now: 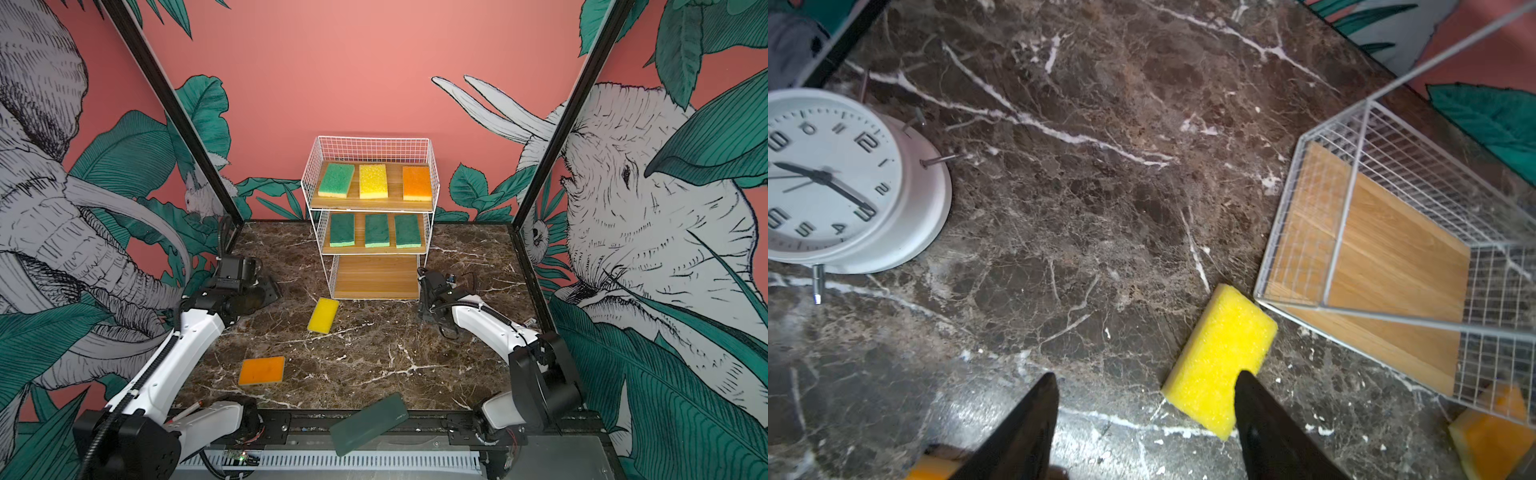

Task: Place and organize the cleaning sponges onto the shelf
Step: 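Withdraw the left gripper toward the yellow sponge while the right gripper nears the orange sponge, then lower the right gripper and grasp the orange sponge on the table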

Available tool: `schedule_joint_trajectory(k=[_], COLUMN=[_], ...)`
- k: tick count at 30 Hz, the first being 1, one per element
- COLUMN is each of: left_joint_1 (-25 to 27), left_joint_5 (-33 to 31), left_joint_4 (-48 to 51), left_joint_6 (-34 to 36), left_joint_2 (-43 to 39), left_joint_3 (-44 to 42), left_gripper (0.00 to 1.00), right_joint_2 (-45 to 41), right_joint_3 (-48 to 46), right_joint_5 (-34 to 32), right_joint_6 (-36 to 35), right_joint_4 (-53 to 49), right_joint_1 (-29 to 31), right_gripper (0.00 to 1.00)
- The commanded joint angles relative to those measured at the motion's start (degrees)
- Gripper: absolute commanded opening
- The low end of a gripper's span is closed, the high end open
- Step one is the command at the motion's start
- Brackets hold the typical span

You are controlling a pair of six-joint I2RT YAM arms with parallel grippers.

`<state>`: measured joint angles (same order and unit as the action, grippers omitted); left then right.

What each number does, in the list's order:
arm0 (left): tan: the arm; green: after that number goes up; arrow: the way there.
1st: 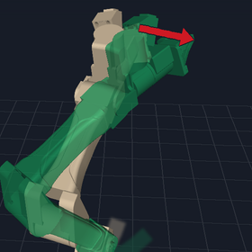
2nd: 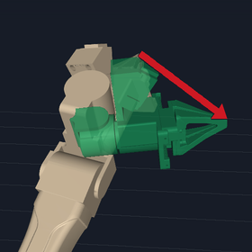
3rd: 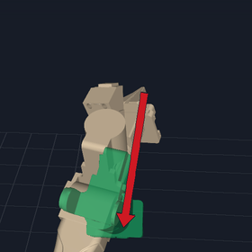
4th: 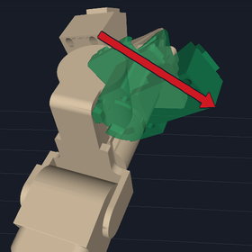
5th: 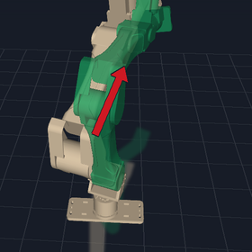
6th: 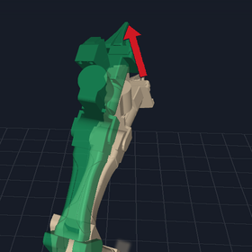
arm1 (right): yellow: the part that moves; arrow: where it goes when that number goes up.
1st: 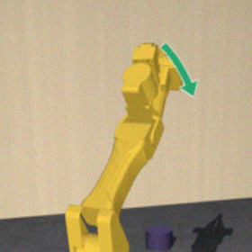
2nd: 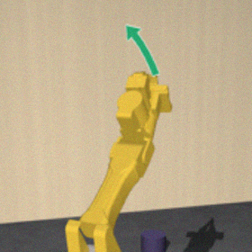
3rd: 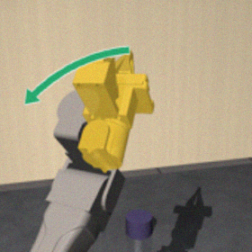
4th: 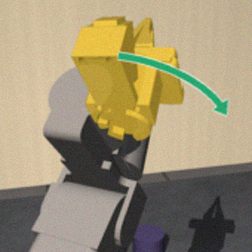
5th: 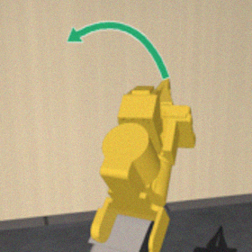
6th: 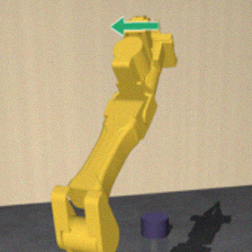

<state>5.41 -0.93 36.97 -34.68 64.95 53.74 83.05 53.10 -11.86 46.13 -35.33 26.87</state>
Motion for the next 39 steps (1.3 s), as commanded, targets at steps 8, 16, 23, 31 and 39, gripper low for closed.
schedule_joint_trajectory(k=[8, 16, 23, 31, 39], left_joint_1=[-10.01, -10.24, -10.24, -10.23, -10.23], left_joint_5=[14.83, 15.88, 14.76, 14.07, 12.98], left_joint_4=[-5.73, -8.14, -8.69, -8.14, -7.37], left_joint_6=[3.32, 2.95, 3.38, 3.79, 3.74], left_joint_2=[9.02, 12.04, 11.26, 10.07, 7.88], left_joint_3=[2.43, 3.31, 2.82, 3.66, 3.31], left_gripper=[0.71, 0.71, 0.71, 0.71, 0.71], right_joint_2=[6.76, 13.23, 15.52, 15.31, 14.82], right_joint_3=[3.64, 6.48, 5.56, 4.16, 1.35], right_joint_5=[0.87, 0.92, -0.05, -1.60, -1.33], right_joint_6=[3.42, 3.40, 3.22, 3.88, 4.21], right_joint_4=[2.58, 5.77, 7.72, 9.01, 10.45], right_joint_1=[-2.96, -3.49, -3.49, -3.68, -3.67], right_gripper=[0.99, 0.99, 0.99, 0.99, 0.96])
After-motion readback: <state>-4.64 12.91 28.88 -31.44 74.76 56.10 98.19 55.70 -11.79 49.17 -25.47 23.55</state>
